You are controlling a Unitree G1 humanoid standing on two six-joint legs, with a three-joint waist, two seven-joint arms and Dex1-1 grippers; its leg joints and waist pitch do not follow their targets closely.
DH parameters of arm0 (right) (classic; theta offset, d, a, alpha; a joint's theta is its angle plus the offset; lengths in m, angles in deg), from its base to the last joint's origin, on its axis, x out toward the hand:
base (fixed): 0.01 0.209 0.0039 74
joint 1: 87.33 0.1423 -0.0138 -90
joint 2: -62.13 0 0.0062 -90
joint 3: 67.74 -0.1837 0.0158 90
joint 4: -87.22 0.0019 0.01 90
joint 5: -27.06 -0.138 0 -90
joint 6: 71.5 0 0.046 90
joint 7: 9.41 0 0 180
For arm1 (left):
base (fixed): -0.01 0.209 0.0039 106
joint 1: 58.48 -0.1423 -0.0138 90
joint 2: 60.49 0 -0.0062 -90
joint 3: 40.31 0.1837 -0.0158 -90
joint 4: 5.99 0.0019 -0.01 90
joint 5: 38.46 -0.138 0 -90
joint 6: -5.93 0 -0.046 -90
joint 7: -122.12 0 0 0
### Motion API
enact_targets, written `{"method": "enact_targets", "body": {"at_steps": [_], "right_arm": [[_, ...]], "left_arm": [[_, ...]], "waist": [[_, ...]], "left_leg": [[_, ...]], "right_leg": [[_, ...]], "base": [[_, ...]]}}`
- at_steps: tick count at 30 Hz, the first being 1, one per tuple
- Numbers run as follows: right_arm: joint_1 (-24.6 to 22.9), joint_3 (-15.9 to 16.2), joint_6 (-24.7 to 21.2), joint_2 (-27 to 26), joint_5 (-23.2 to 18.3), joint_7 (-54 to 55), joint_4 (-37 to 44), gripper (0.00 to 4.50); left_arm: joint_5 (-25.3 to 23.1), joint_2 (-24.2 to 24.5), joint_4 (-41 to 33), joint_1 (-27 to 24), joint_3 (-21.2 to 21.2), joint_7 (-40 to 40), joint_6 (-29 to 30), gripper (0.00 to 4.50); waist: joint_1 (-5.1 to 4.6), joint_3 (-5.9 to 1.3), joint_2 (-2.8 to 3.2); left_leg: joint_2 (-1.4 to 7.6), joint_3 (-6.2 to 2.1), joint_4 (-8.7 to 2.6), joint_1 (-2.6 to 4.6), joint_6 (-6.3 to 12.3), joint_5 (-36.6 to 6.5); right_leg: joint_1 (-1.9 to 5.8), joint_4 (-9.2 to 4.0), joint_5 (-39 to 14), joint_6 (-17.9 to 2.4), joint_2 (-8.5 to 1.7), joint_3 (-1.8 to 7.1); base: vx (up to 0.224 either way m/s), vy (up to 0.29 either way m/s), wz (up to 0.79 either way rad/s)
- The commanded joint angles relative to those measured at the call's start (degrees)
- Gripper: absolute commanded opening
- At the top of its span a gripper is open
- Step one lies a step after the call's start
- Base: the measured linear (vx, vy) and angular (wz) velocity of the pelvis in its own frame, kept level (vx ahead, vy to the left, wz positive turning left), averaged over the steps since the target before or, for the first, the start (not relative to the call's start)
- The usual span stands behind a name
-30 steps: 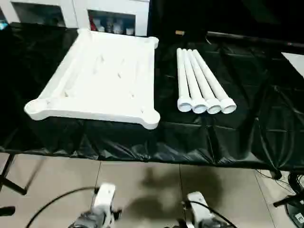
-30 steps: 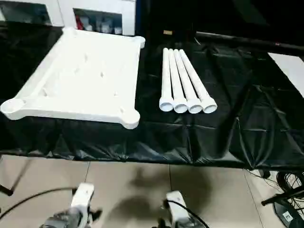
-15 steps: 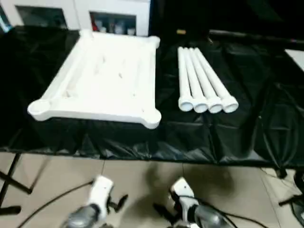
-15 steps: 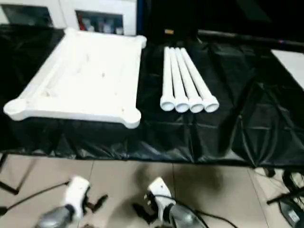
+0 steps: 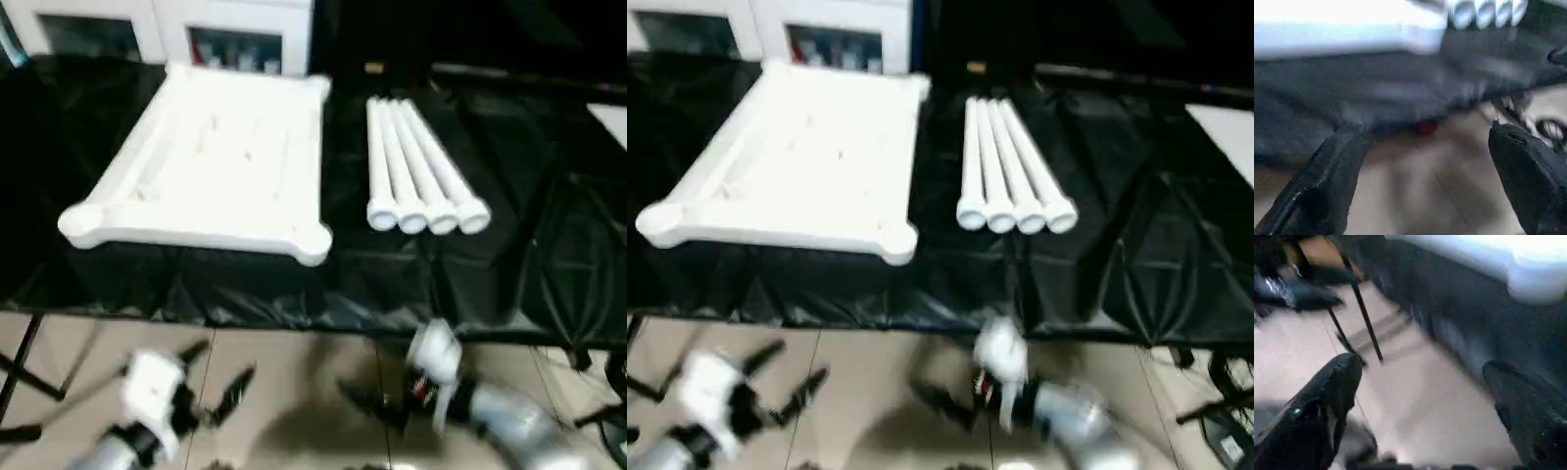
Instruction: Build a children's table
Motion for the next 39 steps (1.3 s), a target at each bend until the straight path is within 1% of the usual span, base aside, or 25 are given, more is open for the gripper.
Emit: {"method": "enact_targets", "body": {"at_steps": [1,4,7,9,11,12,17,18,21,22,23,25,26,27,28,29,30,31,33,34,35,36,37,38,39], "right_arm": [[1.5,-2.9,-7.9,1.9,-9.0,2.0,8.0,4.5],[5.2,-6.3,-14.4,2.3,-17.3,6.3,13.0,4.5],[7.4,-8.4,-16.8,0.8,-18.6,8.9,13.8,4.5],[10.3,-10.2,-16.4,-2.5,-16.5,12.2,11.9,4.5],[11.8,-10.9,-16.7,-3.9,-15.0,13.9,10.6,4.5],[12.2,-11.0,-16.5,-4.3,-14.1,14.5,9.9,4.5],[16.2,-10.4,-13.3,-7.6,-4.8,22.6,0.3,4.5],[17.8,-10.3,-12.6,-8.1,-4.5,25.5,-3.2,4.5],[21.2,-11.1,-10.1,-9.4,-2.6,33.2,-10.9,4.5],[21.2,-11.1,-10.1,-9.4,-2.6,33.3,-11.0,4.5],[21.6,-11.4,-9.9,-9.8,-2.4,34.3,-11.9,4.5],[21.6,-11.5,-9.4,-10.3,-2.2,34.9,-12.3,4.5],[21.0,-12.0,-8.6,-11.4,-0.9,36.3,-12.0,4.5],[20.5,-12.2,-7.8,-11.8,0.2,37.4,-11.8,4.5],[20.1,-12.6,-6.9,-12.7,1.8,38.3,-11.8,4.5],[19.5,-12.6,-5.5,-13.0,4.1,39.6,-11.8,4.5],[19.0,-12.6,-5.4,-12.8,5.6,40.6,-11.6,4.5],[18.5,-13.0,-5.4,-13.0,5.9,41.6,-11.9,4.5],[17.9,-13.6,-5.8,-12.9,5.6,42.1,-11.8,4.5],[15.7,-14.3,-5.7,-13.1,4.7,42.1,-9.5,4.5],[14.8,-13.7,-5.5,-12.5,4.9,42.5,-8.4,4.5],[14.3,-13.3,-5.6,-12.2,4.8,42.6,-7.6,4.5],[13.8,-12.8,-5.7,-12.0,4.7,42.8,-7.0,4.5],[13.8,-12.8,-5.7,-12.0,4.7,42.8,-7.0,4.5],[13.4,-12.6,-5.7,-12.0,4.1,42.1,-6.2,4.5]], "left_arm": [[2.7,0.6,-6.0,-0.9,-1.9,1.9,3.9,4.4],[2.1,0.4,-9.0,1.9,-4.3,5.0,5.8,4.4],[0.0,-0.2,-7.7,5.2,-5.5,7.4,6.1,4.4],[-2.9,-1.8,-0.9,12.5,-7.7,11.7,2.3,4.4],[-3.8,-1.9,3.0,16.6,-8.4,13.7,2.1,4.4],[-4.2,-1.8,4.5,18.0,-8.5,14.1,1.8,4.4],[-6.7,-0.5,17.8,30.1,-7.1,15.9,0.7,4.4],[-7.3,-0.4,21.0,33.8,-6.4,16.5,1.1,4.4],[-6.9,-1.6,25.8,42.3,-6.2,17.6,2.4,4.4],[-6.9,-1.7,25.8,42.4,-6.2,17.6,2.5,4.4],[-6.7,-2.0,26.1,44.0,-6.2,17.3,2.9,4.4],[-7.2,-2.2,25.9,45.4,-5.8,17.1,3.5,4.4],[-6.9,-2.5,24.9,46.5,-5.3,15.8,3.9,4.4],[-7.3,-2.6,24.3,46.6,-4.9,15.5,3.7,4.4],[-7.7,-2.7,24.5,46.9,-4.6,15.3,2.8,4.4],[-7.8,-2.9,24.2,46.8,-4.5,15.9,3.1,4.4],[-7.7,-3.2,23.8,46.5,-4.5,16.5,3.5,4.4],[-7.7,-3.6,23.9,46.1,-4.7,17.4,3.2,4.4],[-8.5,-3.9,23.7,45.3,-4.7,18.6,2.6,4.4],[-8.7,-4.6,22.0,42.5,-4.8,19.9,2.0,4.4],[-9.0,-4.9,21.3,41.2,-4.8,20.5,2.1,4.4],[-9.0,-5.2,20.9,40.2,-5.0,20.9,2.0,4.4],[-9.2,-5.5,20.7,39.3,-5.2,21.3,1.8,4.4],[-9.2,-5.5,20.7,39.3,-5.2,21.3,1.8,4.4],[-9.3,-5.6,20.7,38.5,-5.3,21.1,2.0,4.4]], "waist": [[0.3,-1.68,0.61],[0.44,-1.75,0.35],[0.54,-2.27,0.34],[0.71,-2.5,-0.58],[0.93,-2.91,-0.3],[1.19,-3.27,-0.41],[1.42,-3.84,-0.28],[1.55,-3.8,0.38],[1.63,-4.09,0.21],[1.81,-4.12,1.58],[1.55,-4.11,0.75],[1.71,-4.23,1.65],[1.8,-4.36,2.58],[1.81,-4.37,4.29],[1.53,-4.15,2.85],[1.69,-4.34,4.18],[1.47,-4.29,3.36],[1.64,-4.26,4.1],[1.9,-4.44,3.95],[2.59,-4.5,4.75],[3.34,-4.47,4.05],[3.91,-4.71,4.68],[3.93,-4.36,4.52],[4.25,-4.66,5.21],[4.0,-4.38,5.93]], "left_leg": [[2.07,-0.84,-4.91,-0.02,2.87,-13.4],[1.85,-0.96,-4.84,0.27,1.48,-14.0],[1.55,-1.09,-4.59,0.29,-0.12,-12.0],[1.43,-1.06,-4.51,0.01,-0.3,-10.4],[1.16,-0.95,-4.23,0.51,-0.76,-9.7],[0.98,-1.1,-4.07,0.32,-0.74,-5.4],[0.45,-1.02,-3.62,0.46,-2.07,-1.9],[0.34,-0.97,-3.71,0.51,-2.61,-2.5],[0.34,-1.06,-3.66,0.48,-3.98,-3.4],[0.28,-1.19,-3.61,0.58,-4.5,-3.5],[0.29,-1.2,-3.55,0.32,-4.38,-3.7],[0.21,-1.3,-3.38,0.14,-3.96,-3.0],[0.13,-1.36,-3.27,0.1,-3.72,-2.6],[0.04,-1.45,-3.12,0.16,-4.01,-2.9],[0.09,-1.36,-3.29,-0.2,-3.72,-3.8],[0.02,-1.5,-3.08,-0.24,-3.8,-3.8],[0.03,-1.35,-3.03,-0.38,-3.24,-3.4],[-0.27,-1.08,-2.87,-0.53,-2.06,-3.7],[-0.76,-0.84,-2.47,-1.14,1.14,-3.9],[-0.73,-1.28,-1.01,-2.07,6.54,-3.1],[-0.46,-2.66,1.36,-3.04,9.77,-2.9],[-0.03,-3.51,2.66,-3.6,10.49,-1.8],[0.24,-5.32,5.09,-5.31,11.1,-1.8],[0.5,-6.15,5.54,-5.49,10.61,-1.3],[0.5,-6.56,3.95,-5.11,11.15,0.0]], "right_leg": [[1.93,-4.33,-10.7,-8.6,-2.46,2.71],[1.47,-4.61,-13.9,-6.4,-2.19,2.66],[1.37,-4.46,-13.1,-4.7,-2.03,2.56],[1.64,-4.33,-11.1,-4.2,-2.0,2.5],[1.24,-4.14,-9.9,-4.0,-1.87,2.47],[1.76,-3.26,-2.8,-4.8,-1.82,2.33],[2.11,-2.47,4.0,-6.3,-1.69,2.14],[1.99,-2.58,3.0,-6.5,-1.83,2.16],[2.43,-2.29,3.3,-8.1,-1.99,2.06],[2.32,-2.12,3.6,-8.3,-2.11,2.07],[2.69,-2.15,4.5,-8.7,-2.03,2.02],[2.91,-1.92,6.5,-9.0,-2.1,2.04],[2.95,-1.82,7.2,-9.4,-2.19,2.02],[2.75,-1.9,7.4,-9.7,-2.2,1.91],[3.14,-2.17,7.0,-10.0,-2.08,1.88],[3.18,-1.94,6.2,-10.3,-2.22,1.92],[3.32,-2.21,6.3,-10.5,-2.12,1.99],[3.45,-2.58,5.5,-10.8,-2.5,2.22],[4.22,-2.94,3.9,-11.2,-3.67,2.93],[4.85,-4.47,0.0,-12.2,-6.93,4.6],[5.85,-6.02,-2.5,-13.3,-10.6,6.85],[6.34,-6.43,-3.6,-14.3,-12.45,7.88],[6.51,-7.21,-6.4,-16.2,-14.62,9.24],[6.54,-7.22,-7.4,-17.7,-14.87,9.19],[5.35,-7.04,-10.0,-18.6,-12.62,7.52]], "base": [[0.0,0.0,0.0],[0.0,0.0,0.0],[0.0,0.0,0.0],[0.0,0.0,0.0],[0.0,0.0,0.0],[0.0,0.0,0.0],[0.0,0.0,0.0],[0.0,0.0,0.0],[0.0,0.0,0.0],[0.0,0.0,0.0],[0.0,0.0,0.0],[0.0,0.0,0.0],[0.0,0.0,0.0],[0.0,0.0,0.0],[0.0,0.0,0.0],[0.0,0.0,0.0],[0.0,0.0,0.0],[0.0,0.0,0.0],[0.0,0.0,0.0],[0.0,0.0,0.0],[0.0,0.0,0.0],[0.004,0.051,0.01],[-0.003,0.108,-0.04],[-0.003,0.108,-0.04],[-0.026,0.15,-0.05]]}}
